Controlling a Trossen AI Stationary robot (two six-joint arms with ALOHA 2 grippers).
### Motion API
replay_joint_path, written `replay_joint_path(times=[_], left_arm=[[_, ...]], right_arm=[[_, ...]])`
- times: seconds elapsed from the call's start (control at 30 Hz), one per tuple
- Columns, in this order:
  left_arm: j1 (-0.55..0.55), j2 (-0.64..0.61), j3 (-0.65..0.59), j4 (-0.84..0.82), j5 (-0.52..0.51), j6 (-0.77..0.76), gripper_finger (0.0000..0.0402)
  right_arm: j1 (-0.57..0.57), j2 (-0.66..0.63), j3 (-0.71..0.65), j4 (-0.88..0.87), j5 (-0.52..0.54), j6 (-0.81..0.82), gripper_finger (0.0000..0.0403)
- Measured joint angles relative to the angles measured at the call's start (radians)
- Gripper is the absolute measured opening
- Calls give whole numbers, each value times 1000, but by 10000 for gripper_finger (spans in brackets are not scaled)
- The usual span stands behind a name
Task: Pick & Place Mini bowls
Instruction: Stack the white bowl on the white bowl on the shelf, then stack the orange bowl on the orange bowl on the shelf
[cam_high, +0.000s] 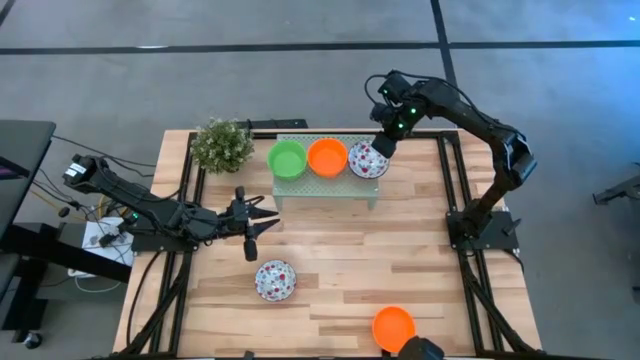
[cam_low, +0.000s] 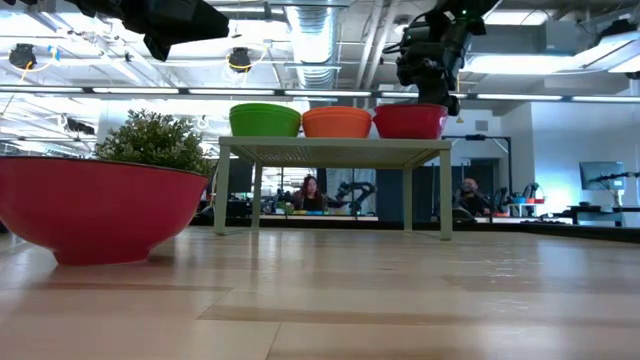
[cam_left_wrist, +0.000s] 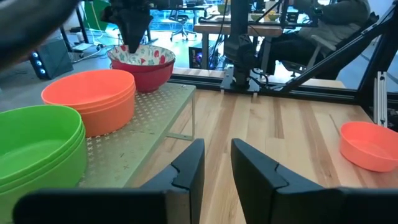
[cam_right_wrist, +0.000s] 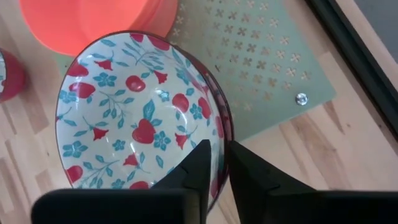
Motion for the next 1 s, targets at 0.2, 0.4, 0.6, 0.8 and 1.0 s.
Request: replay_joint_path(times=[0.2, 0.4, 0.6, 0.8, 1.0], left_arm=[[0, 0, 0, 5, 0, 0, 81], [0, 0, 0, 13, 0, 0, 81], [0, 0, 0, 18, 0, 0, 81], [0, 0, 0, 18, 0, 0, 81], [0, 0, 0, 17, 4, -19, 81]], right_arm=[[3, 0, 51, -45, 5, 0, 61], [29, -2, 175, -155, 73, 33, 62], [96, -2, 283, -210, 99, 61, 62], [219, -2, 344, -215, 100, 113, 62], [387, -15, 354, -216, 100, 108, 62]])
